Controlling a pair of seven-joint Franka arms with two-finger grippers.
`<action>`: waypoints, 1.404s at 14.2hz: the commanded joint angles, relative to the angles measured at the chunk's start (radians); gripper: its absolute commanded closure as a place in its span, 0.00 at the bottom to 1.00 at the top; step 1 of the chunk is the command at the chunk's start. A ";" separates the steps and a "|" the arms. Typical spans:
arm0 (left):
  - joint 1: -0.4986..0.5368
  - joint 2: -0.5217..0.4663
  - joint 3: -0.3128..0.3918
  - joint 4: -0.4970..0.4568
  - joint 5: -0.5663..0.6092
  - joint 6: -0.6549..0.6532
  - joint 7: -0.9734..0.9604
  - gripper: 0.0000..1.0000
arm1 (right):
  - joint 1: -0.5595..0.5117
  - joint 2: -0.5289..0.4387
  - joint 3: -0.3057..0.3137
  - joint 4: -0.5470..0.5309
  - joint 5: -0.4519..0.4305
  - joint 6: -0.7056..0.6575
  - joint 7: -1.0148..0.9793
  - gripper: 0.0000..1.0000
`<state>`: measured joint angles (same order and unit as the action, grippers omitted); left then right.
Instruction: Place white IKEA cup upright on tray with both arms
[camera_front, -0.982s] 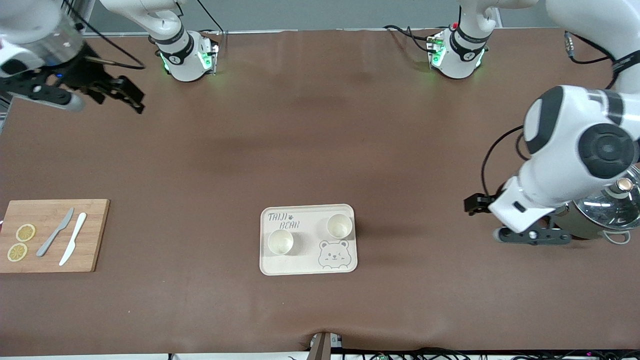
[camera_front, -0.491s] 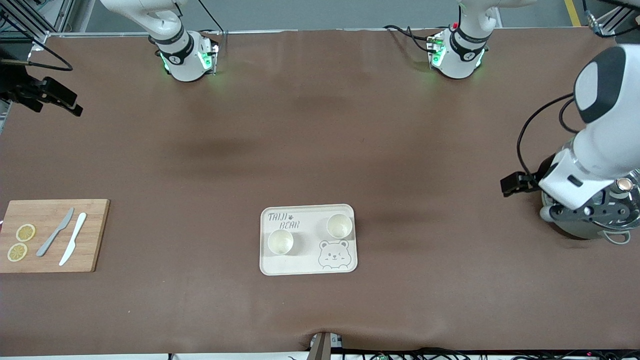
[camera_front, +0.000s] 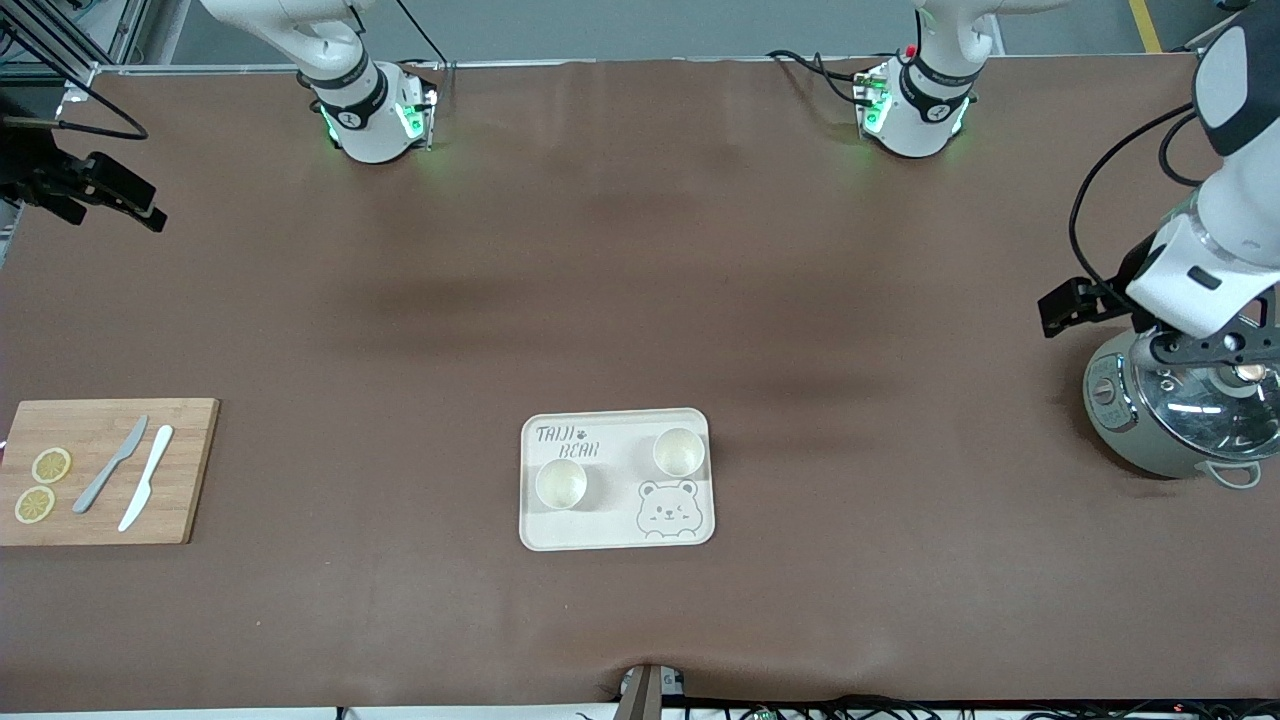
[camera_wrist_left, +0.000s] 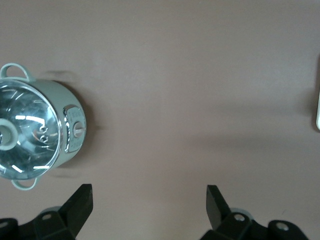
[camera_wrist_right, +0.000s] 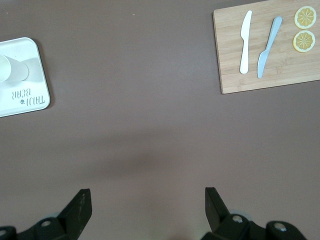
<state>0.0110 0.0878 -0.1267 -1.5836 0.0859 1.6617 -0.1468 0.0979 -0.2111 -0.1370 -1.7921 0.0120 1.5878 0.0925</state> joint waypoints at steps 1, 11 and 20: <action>0.020 -0.097 -0.007 -0.091 -0.014 0.009 0.027 0.00 | 0.002 -0.027 0.008 -0.017 -0.004 0.011 -0.007 0.00; 0.070 -0.060 -0.008 0.036 -0.060 -0.042 0.092 0.00 | -0.004 0.041 0.007 0.066 -0.020 -0.031 -0.069 0.00; 0.069 -0.059 -0.008 0.040 -0.060 -0.042 0.096 0.00 | -0.010 0.067 0.004 0.091 -0.018 -0.020 -0.071 0.00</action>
<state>0.0769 0.0187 -0.1316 -1.5720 0.0433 1.6438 -0.0570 0.0954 -0.1620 -0.1387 -1.7419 -0.0007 1.5804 0.0339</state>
